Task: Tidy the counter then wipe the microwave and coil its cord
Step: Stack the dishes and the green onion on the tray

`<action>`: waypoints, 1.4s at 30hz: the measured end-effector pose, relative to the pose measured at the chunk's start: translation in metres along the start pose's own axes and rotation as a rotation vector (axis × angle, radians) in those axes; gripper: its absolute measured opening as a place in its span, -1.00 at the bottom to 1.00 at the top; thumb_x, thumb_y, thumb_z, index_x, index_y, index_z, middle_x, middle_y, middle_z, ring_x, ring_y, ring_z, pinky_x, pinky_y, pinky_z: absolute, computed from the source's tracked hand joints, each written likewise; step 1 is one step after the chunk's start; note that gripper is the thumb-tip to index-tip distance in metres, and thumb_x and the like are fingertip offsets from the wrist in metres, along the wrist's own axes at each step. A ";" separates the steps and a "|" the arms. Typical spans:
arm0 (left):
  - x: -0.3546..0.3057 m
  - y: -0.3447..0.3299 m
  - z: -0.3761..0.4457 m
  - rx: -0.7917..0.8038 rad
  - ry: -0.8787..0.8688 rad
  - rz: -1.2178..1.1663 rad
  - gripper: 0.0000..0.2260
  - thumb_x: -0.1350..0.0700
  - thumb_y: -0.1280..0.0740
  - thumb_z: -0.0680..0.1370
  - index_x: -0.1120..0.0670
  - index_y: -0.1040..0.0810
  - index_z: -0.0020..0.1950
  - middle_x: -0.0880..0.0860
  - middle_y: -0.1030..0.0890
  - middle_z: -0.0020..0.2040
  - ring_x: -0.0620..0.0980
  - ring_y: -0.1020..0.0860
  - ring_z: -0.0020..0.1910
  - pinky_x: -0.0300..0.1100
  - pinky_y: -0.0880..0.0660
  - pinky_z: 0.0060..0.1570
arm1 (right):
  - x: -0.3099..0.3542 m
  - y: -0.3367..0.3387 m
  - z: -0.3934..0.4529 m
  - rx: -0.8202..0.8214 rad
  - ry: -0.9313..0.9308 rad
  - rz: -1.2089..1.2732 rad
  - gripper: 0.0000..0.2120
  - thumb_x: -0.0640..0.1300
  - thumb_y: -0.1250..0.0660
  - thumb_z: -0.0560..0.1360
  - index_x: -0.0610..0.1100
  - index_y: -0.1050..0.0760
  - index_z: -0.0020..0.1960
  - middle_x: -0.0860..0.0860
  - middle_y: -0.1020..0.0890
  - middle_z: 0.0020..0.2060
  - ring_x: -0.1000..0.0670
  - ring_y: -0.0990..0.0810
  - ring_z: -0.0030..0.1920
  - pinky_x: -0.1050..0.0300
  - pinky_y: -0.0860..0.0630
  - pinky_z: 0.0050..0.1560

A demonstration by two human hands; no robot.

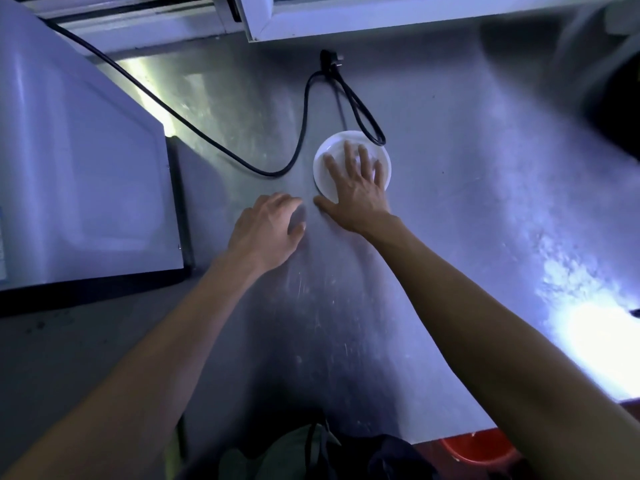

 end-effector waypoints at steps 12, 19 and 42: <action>0.006 -0.001 -0.042 0.008 0.048 0.014 -0.61 -0.06 -0.26 0.59 0.00 -0.44 0.41 -0.02 -0.49 0.37 0.09 -0.42 0.33 0.05 -0.44 0.18 | 0.010 -0.018 -0.072 0.028 -0.009 0.010 -0.31 0.23 -0.22 0.55 0.04 -0.06 0.58 -0.13 0.06 0.60 -0.23 0.13 0.59 -0.28 0.07 0.52; 0.005 -0.006 -0.075 0.036 0.064 0.011 -0.60 -0.04 -0.25 0.61 0.02 -0.42 0.44 -0.01 -0.46 0.40 0.07 -0.39 0.37 0.06 -0.41 0.26 | 0.003 -0.011 -0.081 -0.033 -0.016 -0.044 -0.13 0.40 -0.29 0.42 0.10 -0.02 0.58 -0.10 0.06 0.61 -0.27 0.13 0.58 -0.38 0.03 0.49; 0.036 -0.025 -0.192 -0.051 0.097 -0.048 -0.61 -0.03 -0.30 0.58 0.06 -0.48 0.38 0.05 -0.52 0.33 0.12 -0.45 0.30 0.06 -0.45 0.23 | 0.081 -0.043 -0.172 0.161 -0.061 -0.134 0.10 0.41 -0.39 0.21 0.10 0.07 0.56 -0.09 0.05 0.57 -0.34 -0.01 0.50 -0.31 -0.29 0.27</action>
Point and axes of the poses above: each hand's wrist, its own z-axis towards the middle knuckle, its own y-axis out of the back of the hand, x = y × z, the point moved 4 cm from there along z, towards the middle knuckle
